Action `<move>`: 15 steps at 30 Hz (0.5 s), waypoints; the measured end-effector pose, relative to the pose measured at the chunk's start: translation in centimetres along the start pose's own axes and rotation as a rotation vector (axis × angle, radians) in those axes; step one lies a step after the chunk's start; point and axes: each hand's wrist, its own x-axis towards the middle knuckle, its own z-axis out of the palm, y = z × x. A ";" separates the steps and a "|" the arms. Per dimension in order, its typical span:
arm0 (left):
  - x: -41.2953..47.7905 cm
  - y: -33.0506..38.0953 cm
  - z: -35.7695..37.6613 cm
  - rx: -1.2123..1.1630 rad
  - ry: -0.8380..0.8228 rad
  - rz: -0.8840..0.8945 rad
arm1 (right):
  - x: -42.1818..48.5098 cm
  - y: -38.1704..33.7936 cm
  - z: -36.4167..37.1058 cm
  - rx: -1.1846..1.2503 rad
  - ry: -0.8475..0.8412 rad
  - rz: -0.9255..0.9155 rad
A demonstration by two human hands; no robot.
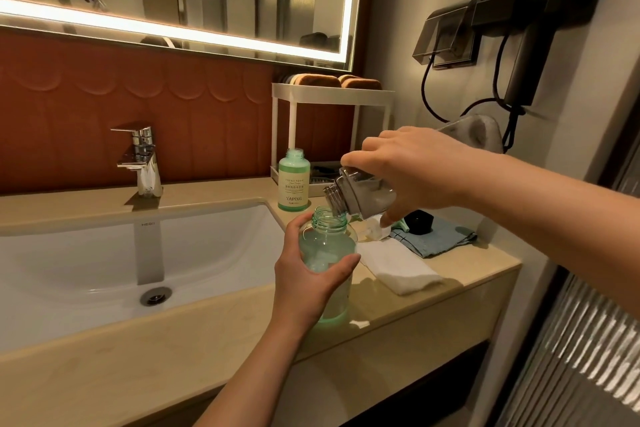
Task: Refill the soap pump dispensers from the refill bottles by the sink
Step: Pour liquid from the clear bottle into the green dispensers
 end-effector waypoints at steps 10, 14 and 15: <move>0.0 -0.1 -0.1 0.033 -0.019 0.002 | -1.5 0.4 4.5 0.543 0.085 0.124; -0.1 -0.1 -0.1 0.069 -0.013 0.009 | -2.1 -0.2 6.5 0.807 0.132 0.191; -0.1 0.0 -0.1 0.073 -0.010 0.012 | -2.1 -0.4 7.1 0.861 0.139 0.200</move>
